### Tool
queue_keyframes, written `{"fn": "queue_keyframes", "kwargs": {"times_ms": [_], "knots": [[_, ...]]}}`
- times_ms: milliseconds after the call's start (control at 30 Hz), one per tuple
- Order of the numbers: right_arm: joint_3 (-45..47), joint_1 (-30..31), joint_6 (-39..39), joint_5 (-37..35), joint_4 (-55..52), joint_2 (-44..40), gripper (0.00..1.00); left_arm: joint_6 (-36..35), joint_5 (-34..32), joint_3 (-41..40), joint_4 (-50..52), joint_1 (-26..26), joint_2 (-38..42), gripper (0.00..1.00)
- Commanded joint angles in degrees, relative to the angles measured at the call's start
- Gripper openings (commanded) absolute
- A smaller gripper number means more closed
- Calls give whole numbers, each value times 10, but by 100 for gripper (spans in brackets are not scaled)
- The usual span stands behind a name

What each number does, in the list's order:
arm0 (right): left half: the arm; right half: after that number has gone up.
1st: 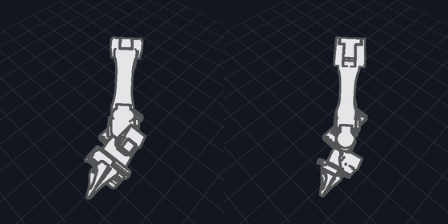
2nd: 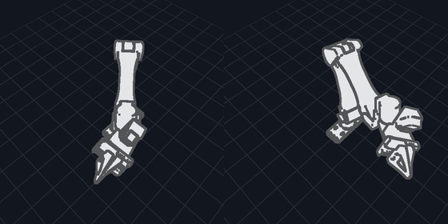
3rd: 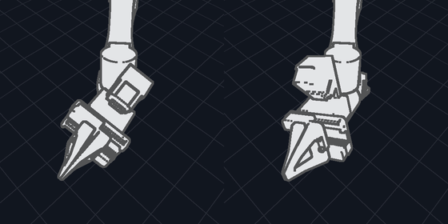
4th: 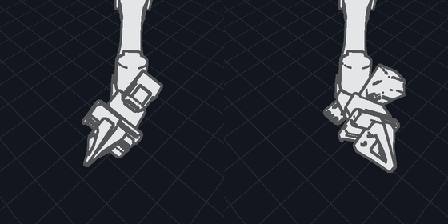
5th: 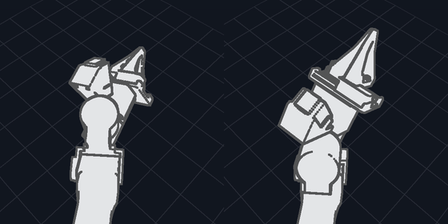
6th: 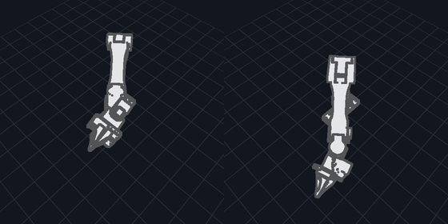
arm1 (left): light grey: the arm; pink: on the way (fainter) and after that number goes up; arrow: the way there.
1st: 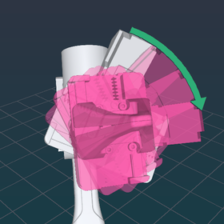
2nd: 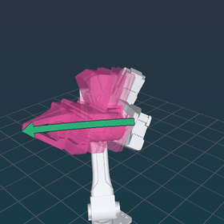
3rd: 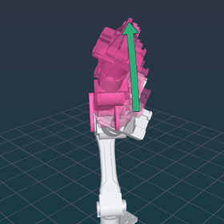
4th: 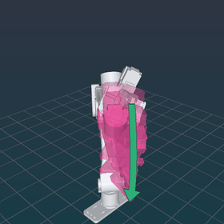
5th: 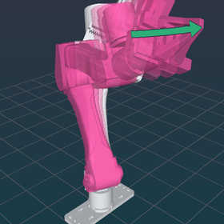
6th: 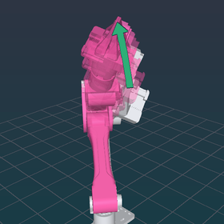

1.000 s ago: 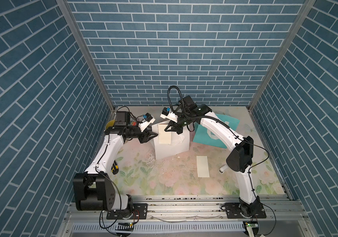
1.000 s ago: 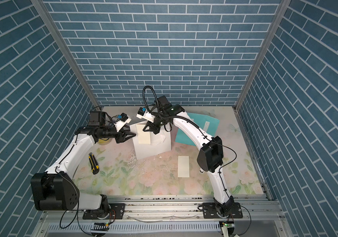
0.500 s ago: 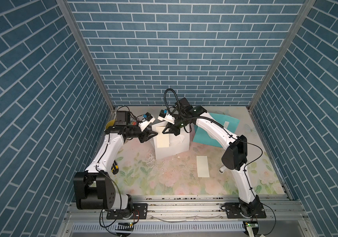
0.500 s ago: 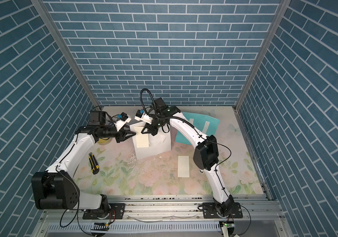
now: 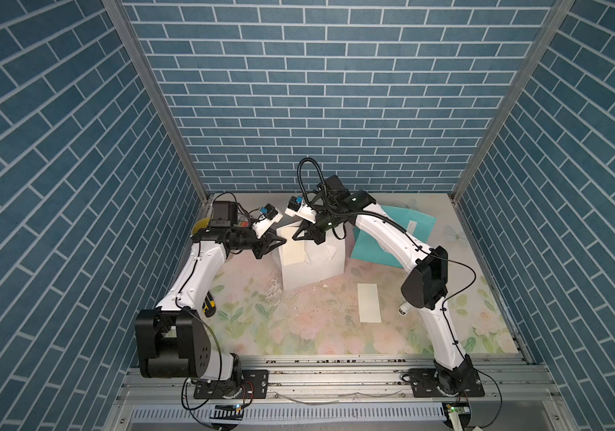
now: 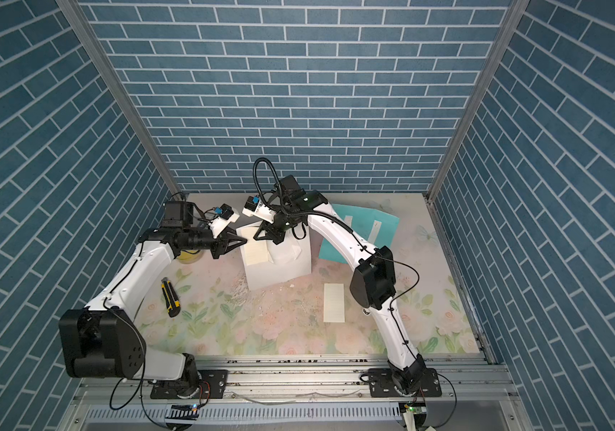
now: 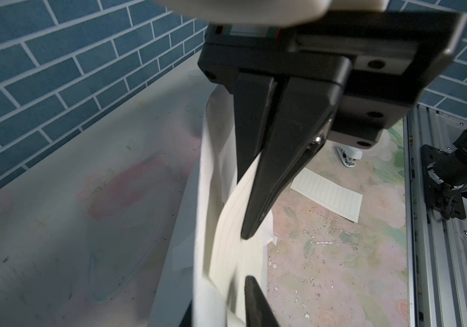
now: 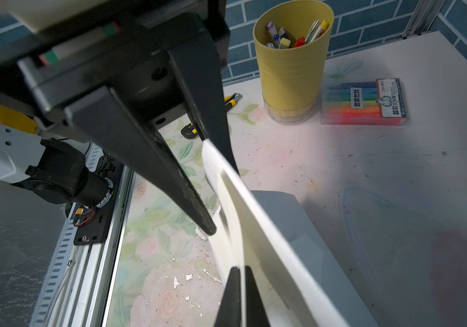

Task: Staple the receipts to the bags
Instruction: Hold the receipt from the takeout bag.

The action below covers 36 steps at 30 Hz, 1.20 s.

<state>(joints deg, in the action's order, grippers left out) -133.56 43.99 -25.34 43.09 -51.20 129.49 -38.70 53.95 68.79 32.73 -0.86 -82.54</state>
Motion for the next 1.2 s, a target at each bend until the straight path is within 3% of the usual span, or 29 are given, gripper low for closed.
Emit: {"fn": "queue_keyframes", "kwargs": {"times_ms": [0,100,200,367,467,633,800,867,1167], "knots": [[-19,4,-5,17,-5,16,0,-2,14,20,9,3,-9,19],[-20,4,-4,18,-5,18,0,-3,17,27,13,3,-15,14],[-20,4,2,20,1,18,0,-4,22,30,18,4,-19,2],[1,4,48,11,46,-1,2,-3,16,31,18,3,-21,0],[49,3,87,-16,101,-34,24,1,15,25,11,3,-18,0],[206,-3,161,-82,201,-153,41,30,-7,2,-35,3,-5,0],[442,-20,274,-206,305,-323,61,69,-37,-29,-94,3,14,0],[515,-32,325,-249,301,-383,64,88,-52,-47,-129,3,27,0],[732,-83,638,-581,44,-591,68,134,-95,-101,-227,-1,73,0]]}}
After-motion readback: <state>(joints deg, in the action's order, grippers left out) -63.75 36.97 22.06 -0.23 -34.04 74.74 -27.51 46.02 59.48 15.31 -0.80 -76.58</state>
